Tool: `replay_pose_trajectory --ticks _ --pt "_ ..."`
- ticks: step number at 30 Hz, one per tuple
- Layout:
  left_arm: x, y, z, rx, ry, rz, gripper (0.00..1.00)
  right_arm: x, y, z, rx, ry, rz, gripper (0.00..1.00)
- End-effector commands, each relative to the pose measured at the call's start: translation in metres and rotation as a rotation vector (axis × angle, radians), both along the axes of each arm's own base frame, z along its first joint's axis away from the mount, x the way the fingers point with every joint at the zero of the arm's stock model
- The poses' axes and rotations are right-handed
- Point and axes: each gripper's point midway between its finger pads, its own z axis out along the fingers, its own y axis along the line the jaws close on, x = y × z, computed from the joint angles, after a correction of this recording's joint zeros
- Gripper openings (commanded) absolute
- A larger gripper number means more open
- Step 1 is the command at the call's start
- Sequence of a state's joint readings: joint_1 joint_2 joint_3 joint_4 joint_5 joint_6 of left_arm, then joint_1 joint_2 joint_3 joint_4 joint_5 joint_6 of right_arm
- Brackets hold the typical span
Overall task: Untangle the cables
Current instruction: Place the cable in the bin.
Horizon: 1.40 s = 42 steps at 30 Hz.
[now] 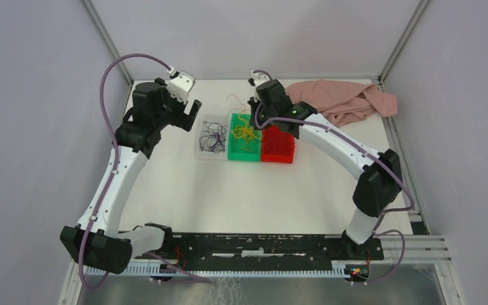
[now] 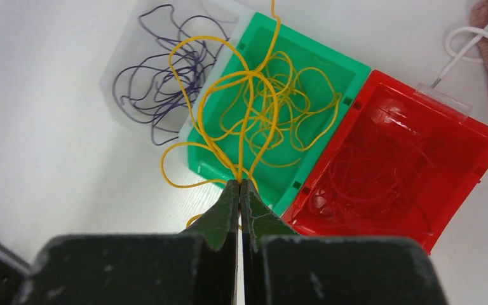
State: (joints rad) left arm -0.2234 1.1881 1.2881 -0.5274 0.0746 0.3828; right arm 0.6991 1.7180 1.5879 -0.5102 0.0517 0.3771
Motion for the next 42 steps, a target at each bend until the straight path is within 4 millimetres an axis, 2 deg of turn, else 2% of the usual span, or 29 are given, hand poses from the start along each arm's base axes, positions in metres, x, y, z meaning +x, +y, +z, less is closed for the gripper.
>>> replay_pose_trajectory --ticks 1,4,11,18,20,22,24,25,30,34,38,42 --pt "0.004 0.009 0.020 -0.042 -0.076 0.057 0.99 0.025 -0.004 -0.014 -0.086 -0.004 -0.111 0.01" --pt "0.005 0.013 0.019 -0.043 -0.079 0.064 0.99 0.032 -0.003 -0.037 -0.191 0.038 -0.159 0.01" --pt "0.005 0.019 0.019 -0.052 -0.076 0.082 0.99 0.047 0.016 -0.082 -0.348 0.066 -0.189 0.01" --pt "0.005 0.038 0.006 -0.063 -0.046 0.124 0.99 0.045 0.032 -0.145 -0.431 0.131 -0.163 0.01" --pt "0.005 0.044 0.002 -0.069 -0.040 0.133 0.99 0.043 0.031 -0.156 -0.454 0.144 -0.156 0.01" --pt "0.004 0.049 0.001 -0.075 -0.037 0.140 0.99 0.042 0.028 -0.159 -0.470 0.147 -0.154 0.01" --pt "0.004 0.052 0.000 -0.075 -0.037 0.143 0.99 0.040 0.025 -0.152 -0.469 0.141 -0.154 0.05" --pt "0.004 0.053 -0.001 -0.077 -0.035 0.143 0.99 0.039 0.025 -0.141 -0.452 0.130 -0.156 0.11" --pt "0.004 0.055 -0.010 -0.089 -0.019 0.145 0.99 0.034 0.030 -0.071 -0.310 0.055 -0.149 0.39" --pt "0.004 0.058 -0.022 -0.092 0.004 0.150 0.99 0.024 0.024 -0.020 -0.239 0.010 -0.138 0.50" --pt "0.001 0.058 -0.031 -0.106 0.012 0.156 0.99 0.013 0.000 0.007 -0.261 -0.025 -0.167 0.61" --pt "-0.002 0.055 -0.034 -0.140 -0.005 0.149 0.99 0.001 -0.043 0.030 -0.260 -0.089 -0.248 0.73"
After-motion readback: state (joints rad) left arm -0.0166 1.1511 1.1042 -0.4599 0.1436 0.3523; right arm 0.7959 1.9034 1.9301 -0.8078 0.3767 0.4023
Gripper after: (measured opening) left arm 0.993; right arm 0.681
